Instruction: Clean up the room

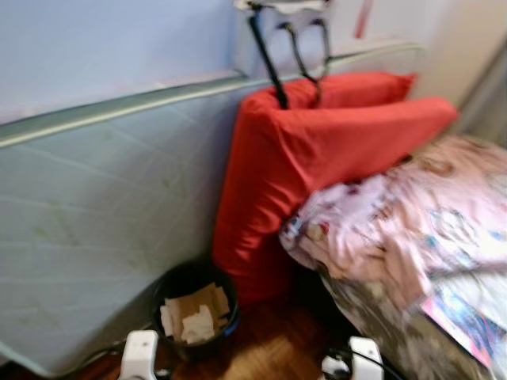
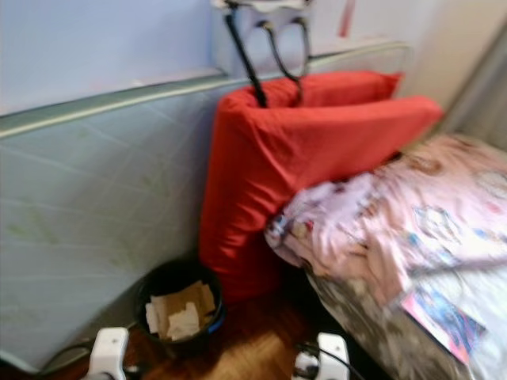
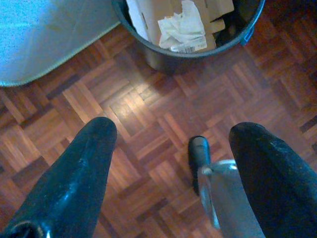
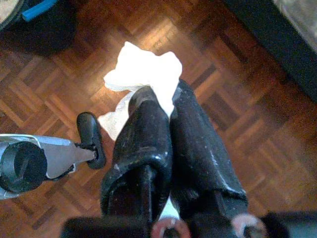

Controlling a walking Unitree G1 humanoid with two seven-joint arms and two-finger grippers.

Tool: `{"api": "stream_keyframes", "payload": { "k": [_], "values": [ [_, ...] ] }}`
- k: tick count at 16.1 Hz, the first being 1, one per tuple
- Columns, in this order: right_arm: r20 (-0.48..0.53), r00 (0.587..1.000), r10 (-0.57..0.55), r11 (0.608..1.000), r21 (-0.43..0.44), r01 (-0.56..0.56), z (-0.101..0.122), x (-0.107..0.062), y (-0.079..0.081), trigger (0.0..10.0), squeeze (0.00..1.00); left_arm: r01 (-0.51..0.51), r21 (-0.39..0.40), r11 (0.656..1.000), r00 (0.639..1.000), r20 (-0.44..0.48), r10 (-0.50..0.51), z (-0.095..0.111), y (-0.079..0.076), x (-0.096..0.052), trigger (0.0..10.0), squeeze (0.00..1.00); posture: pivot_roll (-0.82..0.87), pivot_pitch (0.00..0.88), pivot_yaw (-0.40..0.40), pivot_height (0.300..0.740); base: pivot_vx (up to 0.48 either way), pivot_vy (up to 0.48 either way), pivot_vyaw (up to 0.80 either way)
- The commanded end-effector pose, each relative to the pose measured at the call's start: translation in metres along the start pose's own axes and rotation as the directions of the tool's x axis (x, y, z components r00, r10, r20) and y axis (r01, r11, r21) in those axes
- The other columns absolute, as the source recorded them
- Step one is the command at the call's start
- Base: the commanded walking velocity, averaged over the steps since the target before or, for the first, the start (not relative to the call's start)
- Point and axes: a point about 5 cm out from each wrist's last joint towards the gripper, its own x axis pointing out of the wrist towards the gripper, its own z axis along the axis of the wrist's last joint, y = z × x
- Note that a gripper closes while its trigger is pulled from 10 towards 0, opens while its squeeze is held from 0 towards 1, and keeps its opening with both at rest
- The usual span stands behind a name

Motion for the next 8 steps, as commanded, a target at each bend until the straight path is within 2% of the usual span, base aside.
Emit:
{"api": "stream_keyframes", "payload": {
  "k": [1,8],
  "values": [
    [0.008,1.000,-0.027,1.000,0.005,0.027,0.0009,-0.0016,-0.0091,10.0,0.00,0.022,-0.004,1.000,1.000,-0.010,-0.022,-0.0020,-0.0087,0.0007,10.0,0.00,0.04,0.000,-0.055,0.740,0.000,0.334,0.00],
    [0.019,0.999,-0.026,0.999,0.021,0.025,0.0013,-0.0014,-0.0079,10.0,0.00,0.023,-0.001,1.000,1.000,-0.007,-0.023,-0.0014,-0.0079,0.0006,10.0,0.00,0.04,0.000,-0.053,0.740,0.000,0.331,0.00]
  ]
}}
